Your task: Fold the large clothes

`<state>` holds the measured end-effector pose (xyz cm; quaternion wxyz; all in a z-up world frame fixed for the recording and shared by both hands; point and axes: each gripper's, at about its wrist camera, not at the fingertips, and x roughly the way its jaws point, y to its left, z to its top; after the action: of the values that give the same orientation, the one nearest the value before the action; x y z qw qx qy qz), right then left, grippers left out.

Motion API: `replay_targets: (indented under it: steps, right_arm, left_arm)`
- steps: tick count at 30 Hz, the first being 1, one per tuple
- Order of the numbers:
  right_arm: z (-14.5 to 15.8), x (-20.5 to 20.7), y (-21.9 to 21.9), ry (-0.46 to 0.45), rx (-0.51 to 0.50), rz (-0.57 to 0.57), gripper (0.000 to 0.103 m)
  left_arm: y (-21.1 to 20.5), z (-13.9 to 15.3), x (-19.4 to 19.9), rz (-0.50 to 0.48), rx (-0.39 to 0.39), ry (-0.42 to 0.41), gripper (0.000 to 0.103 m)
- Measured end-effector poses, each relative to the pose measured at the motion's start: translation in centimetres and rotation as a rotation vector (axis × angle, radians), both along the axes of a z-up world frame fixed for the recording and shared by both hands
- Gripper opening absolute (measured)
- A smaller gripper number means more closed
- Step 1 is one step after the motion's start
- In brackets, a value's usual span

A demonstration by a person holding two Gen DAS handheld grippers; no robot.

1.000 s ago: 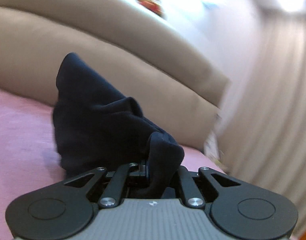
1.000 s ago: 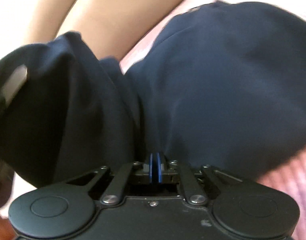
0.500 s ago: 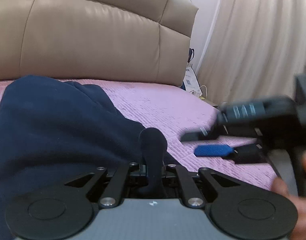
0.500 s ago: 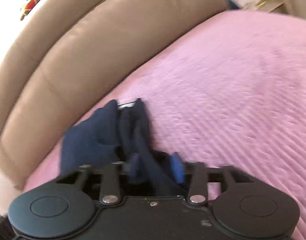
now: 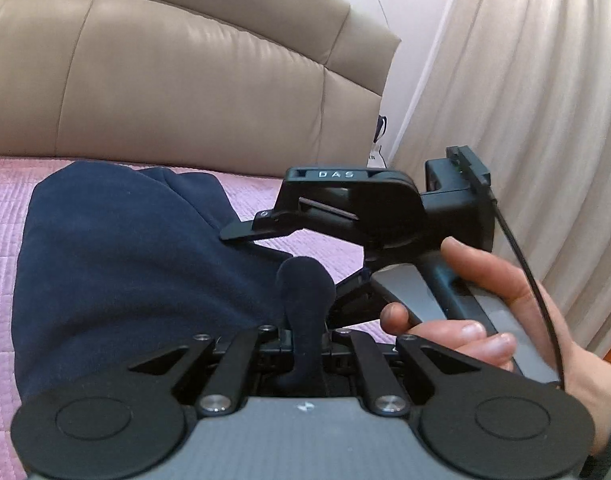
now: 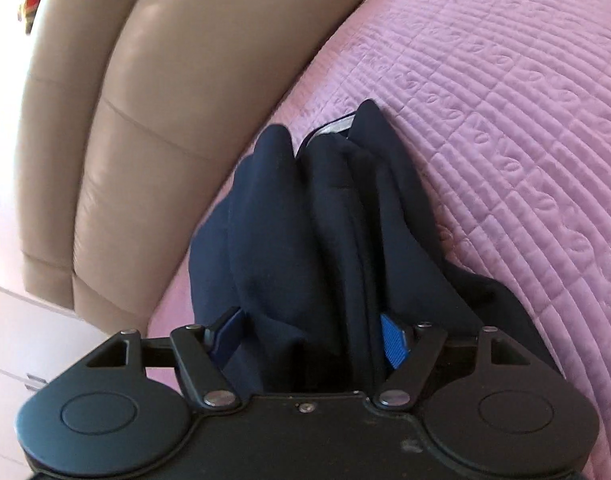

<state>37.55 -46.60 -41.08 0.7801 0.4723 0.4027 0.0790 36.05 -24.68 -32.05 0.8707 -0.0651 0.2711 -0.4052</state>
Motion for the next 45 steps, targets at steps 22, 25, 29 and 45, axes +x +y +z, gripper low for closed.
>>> replay_targets:
  steps: [22,25,29,45]
  right_arm:
    - [2.8,2.0,-3.0,0.004,-0.239,0.022,0.031]
    - [0.0,2.2,-2.6,0.045,-0.209,0.011,0.040]
    - [0.8,0.4,-3.5,-0.001,-0.173,-0.025,0.053]
    - [3.8,9.5,9.6,-0.113,-0.665,0.265,0.000]
  left_arm:
    - [-7.2,-1.5,3.2,-0.082,-0.028,0.126,0.009]
    - [-6.7,-2.8,2.2,-0.106,0.058,0.109,0.014]
    - [-3.7,-0.3,0.4,-0.157,0.004,0.082,0.029]
    - [3.5,-1.0,0.8,0.108,0.071,0.114,0.017]
